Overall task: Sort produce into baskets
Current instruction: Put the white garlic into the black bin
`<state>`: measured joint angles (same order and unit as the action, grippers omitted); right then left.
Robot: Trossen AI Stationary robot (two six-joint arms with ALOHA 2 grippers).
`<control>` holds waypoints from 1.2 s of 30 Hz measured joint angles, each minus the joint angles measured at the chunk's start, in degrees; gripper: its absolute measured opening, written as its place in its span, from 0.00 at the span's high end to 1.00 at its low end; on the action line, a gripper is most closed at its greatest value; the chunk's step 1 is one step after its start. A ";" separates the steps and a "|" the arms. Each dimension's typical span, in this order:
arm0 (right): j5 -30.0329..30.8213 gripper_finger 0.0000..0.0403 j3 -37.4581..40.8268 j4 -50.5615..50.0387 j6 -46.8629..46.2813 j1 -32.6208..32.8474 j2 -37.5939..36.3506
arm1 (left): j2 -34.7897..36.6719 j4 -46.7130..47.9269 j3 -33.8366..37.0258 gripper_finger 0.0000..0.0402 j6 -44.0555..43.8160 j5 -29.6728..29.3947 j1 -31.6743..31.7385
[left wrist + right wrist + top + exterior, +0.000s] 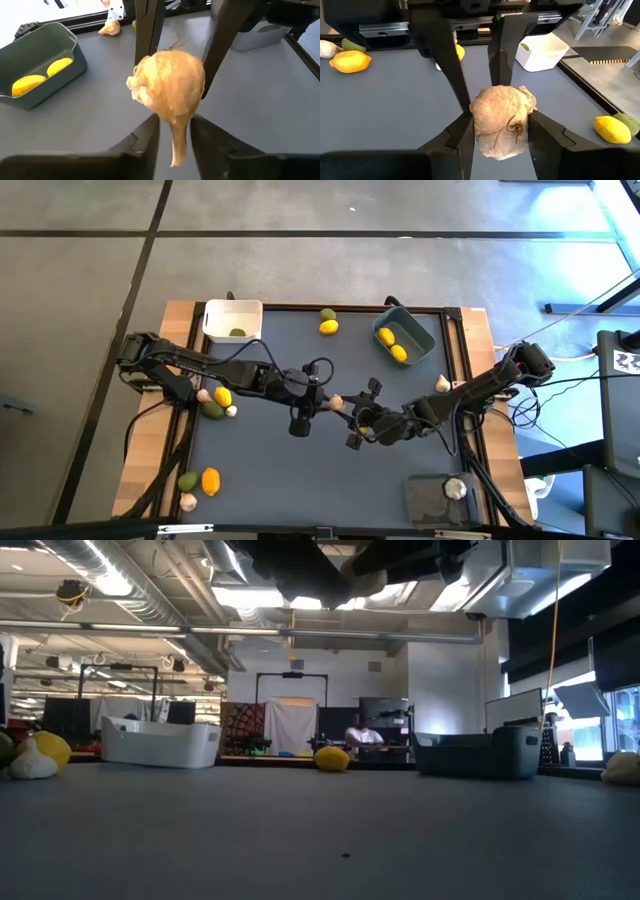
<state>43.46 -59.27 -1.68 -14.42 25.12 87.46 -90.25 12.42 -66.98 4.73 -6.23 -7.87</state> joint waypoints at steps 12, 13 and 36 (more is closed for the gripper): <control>-1.18 0.64 -0.07 -10.02 -3.55 4.09 -4.28 | 0.88 9.96 -0.04 0.57 0.17 0.01 -0.03; -1.18 0.64 -0.07 -11.15 -4.91 4.76 -4.91 | 0.88 10.70 -0.04 0.57 0.15 0.01 -0.03; -23.50 0.64 -0.09 -33.66 -61.48 25.35 -12.42 | 0.88 12.45 -0.04 0.57 -0.29 0.03 -0.03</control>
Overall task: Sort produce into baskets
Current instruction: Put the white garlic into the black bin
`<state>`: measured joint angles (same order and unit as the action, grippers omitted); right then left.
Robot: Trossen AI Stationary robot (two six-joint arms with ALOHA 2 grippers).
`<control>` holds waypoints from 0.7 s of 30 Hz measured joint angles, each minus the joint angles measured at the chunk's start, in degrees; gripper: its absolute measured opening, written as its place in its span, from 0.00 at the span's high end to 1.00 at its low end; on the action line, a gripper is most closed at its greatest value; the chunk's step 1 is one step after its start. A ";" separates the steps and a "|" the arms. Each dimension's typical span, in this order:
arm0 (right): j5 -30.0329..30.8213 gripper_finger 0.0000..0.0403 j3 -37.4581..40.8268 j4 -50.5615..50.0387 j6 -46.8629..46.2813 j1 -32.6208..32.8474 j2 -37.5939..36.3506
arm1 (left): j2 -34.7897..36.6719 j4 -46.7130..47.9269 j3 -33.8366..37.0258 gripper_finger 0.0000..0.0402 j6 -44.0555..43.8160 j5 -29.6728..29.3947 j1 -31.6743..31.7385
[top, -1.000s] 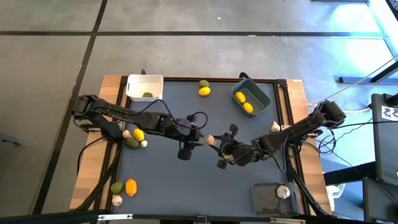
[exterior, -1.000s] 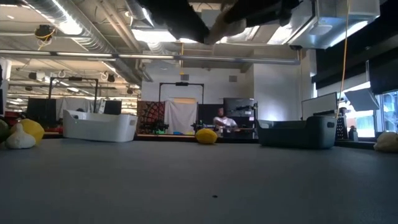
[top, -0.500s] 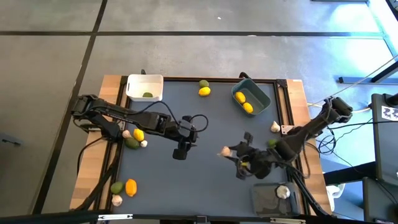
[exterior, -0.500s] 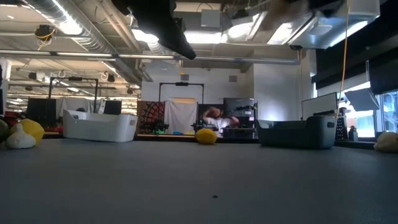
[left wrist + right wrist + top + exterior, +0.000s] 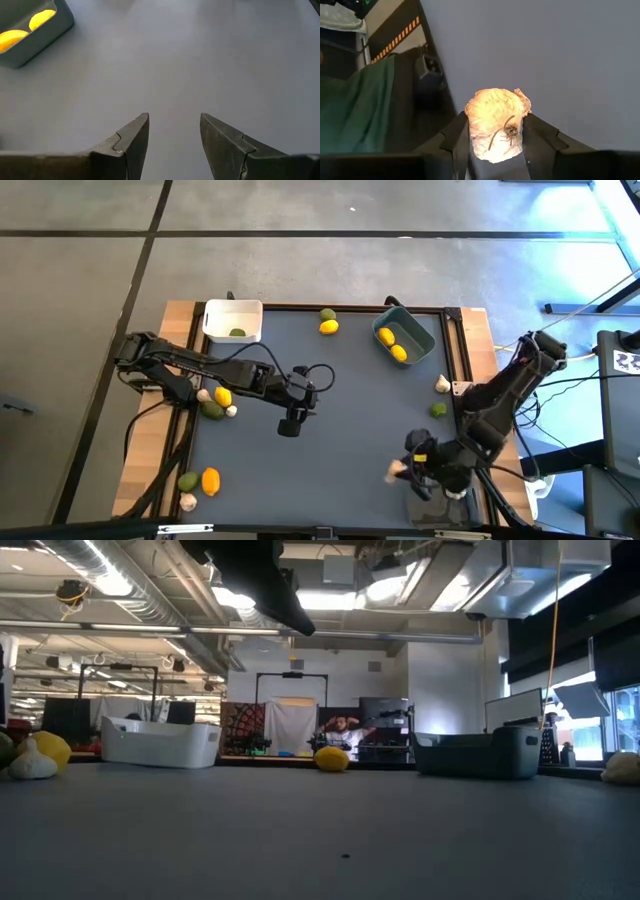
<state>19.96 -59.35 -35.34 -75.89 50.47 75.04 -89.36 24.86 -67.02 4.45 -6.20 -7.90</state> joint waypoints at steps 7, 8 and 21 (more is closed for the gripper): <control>0.01 0.64 0.00 -5.16 -18.79 7.46 0.33 | 0.00 0.00 0.00 0.57 0.00 0.02 0.00; -0.06 0.64 0.00 -6.21 -21.82 8.47 0.73 | 0.00 0.00 0.00 0.57 0.00 0.02 0.00; -10.56 0.64 0.02 -10.50 -36.44 13.67 8.77 | 0.00 -0.09 0.00 0.57 0.02 0.02 0.00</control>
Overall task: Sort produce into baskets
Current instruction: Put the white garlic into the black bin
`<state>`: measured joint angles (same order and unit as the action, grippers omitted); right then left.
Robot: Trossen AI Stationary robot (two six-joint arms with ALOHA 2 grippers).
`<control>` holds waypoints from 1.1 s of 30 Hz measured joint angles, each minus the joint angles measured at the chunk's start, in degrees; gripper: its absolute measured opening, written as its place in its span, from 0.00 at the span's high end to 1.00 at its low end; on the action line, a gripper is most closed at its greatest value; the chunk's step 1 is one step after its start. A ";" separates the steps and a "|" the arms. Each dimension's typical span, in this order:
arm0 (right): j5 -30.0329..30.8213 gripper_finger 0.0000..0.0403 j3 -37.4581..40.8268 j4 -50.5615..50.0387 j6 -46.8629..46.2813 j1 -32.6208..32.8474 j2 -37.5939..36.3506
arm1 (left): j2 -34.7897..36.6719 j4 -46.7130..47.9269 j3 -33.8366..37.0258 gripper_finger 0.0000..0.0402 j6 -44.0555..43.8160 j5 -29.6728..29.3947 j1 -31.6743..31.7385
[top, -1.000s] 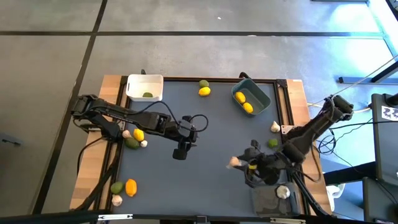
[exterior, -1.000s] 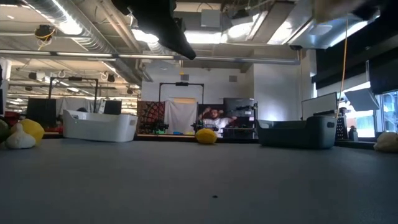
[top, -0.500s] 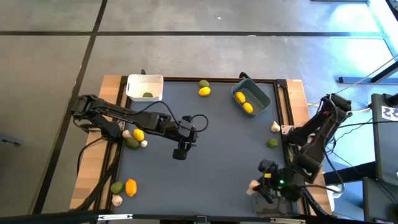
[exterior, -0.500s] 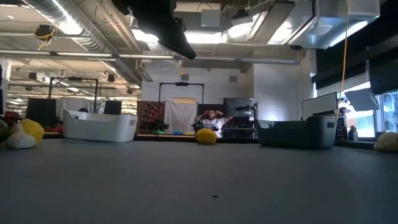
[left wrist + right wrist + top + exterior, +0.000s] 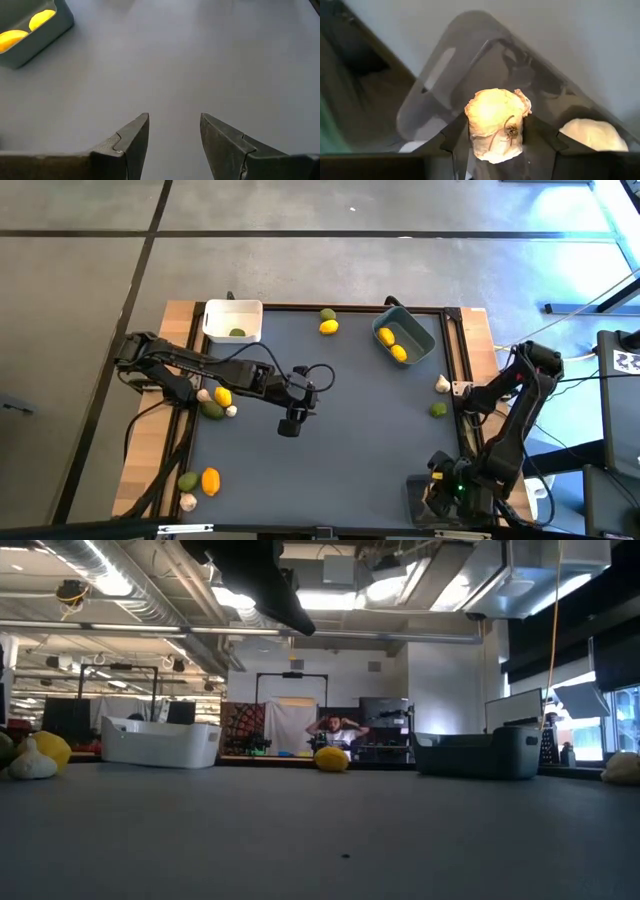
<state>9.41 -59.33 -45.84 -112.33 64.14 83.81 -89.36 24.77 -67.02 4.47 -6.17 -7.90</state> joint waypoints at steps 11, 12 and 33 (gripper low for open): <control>-8.65 0.64 0.09 -2.65 -1.46 -0.04 6.98 | 0.00 -0.11 0.00 0.57 -0.66 0.02 0.00; -8.85 0.64 0.09 -2.92 -1.45 -0.04 7.54 | 0.00 -0.12 0.00 0.57 -0.66 0.02 0.00; -12.77 0.38 0.09 -7.28 -1.85 -1.61 8.32 | 0.00 -0.11 0.02 0.57 -0.50 0.02 0.00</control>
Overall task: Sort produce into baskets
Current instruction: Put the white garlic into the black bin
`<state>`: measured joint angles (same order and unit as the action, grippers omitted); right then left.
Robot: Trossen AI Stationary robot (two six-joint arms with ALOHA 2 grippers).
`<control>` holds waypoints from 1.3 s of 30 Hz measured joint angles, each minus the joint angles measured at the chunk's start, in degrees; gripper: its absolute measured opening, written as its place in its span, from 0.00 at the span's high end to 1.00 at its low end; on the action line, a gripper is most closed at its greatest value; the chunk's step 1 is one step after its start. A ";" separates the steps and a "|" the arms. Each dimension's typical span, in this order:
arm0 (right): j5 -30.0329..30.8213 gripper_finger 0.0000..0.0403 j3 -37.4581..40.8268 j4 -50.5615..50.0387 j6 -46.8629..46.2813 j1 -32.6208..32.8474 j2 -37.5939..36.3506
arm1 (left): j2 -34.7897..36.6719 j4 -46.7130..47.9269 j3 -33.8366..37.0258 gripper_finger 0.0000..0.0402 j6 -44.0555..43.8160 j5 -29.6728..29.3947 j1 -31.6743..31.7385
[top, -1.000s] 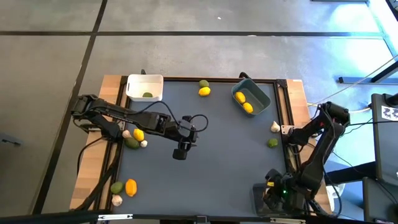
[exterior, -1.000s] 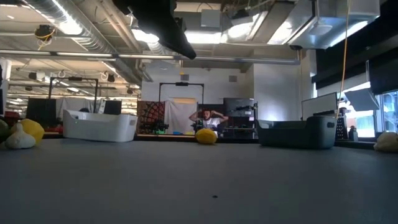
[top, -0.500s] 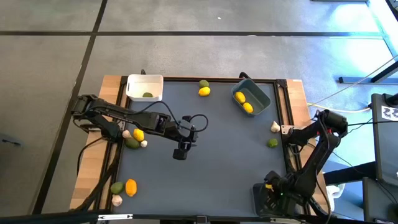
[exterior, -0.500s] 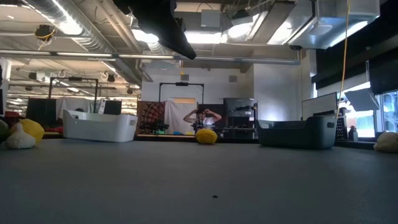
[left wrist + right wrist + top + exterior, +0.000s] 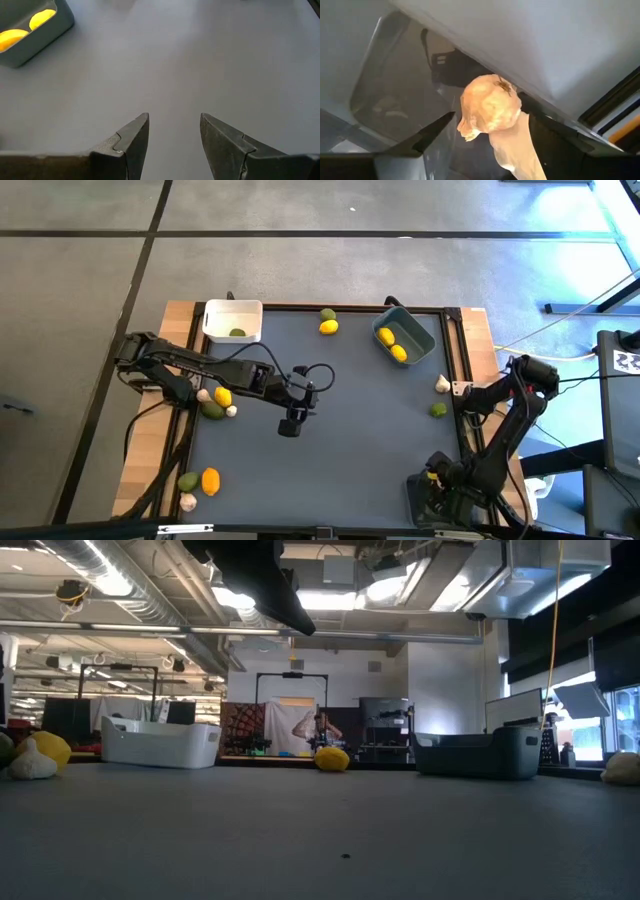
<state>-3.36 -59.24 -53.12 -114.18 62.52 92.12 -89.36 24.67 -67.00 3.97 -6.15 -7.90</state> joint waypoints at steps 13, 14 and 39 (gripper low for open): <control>-0.78 0.38 -0.02 0.92 0.51 -0.68 -7.00 | 0.00 0.00 0.00 0.57 -0.02 0.00 0.00; -0.67 0.38 -0.02 1.05 0.51 -0.68 -7.78 | 0.00 -0.02 0.00 0.57 0.00 0.00 0.00; 24.37 0.38 -0.11 -17.69 3.60 -12.28 -21.17 | 0.00 -0.22 0.00 0.57 -0.14 0.00 0.00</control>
<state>21.02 -59.35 -70.81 -110.58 50.24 70.96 -89.36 24.45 -67.00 3.82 -6.15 -7.90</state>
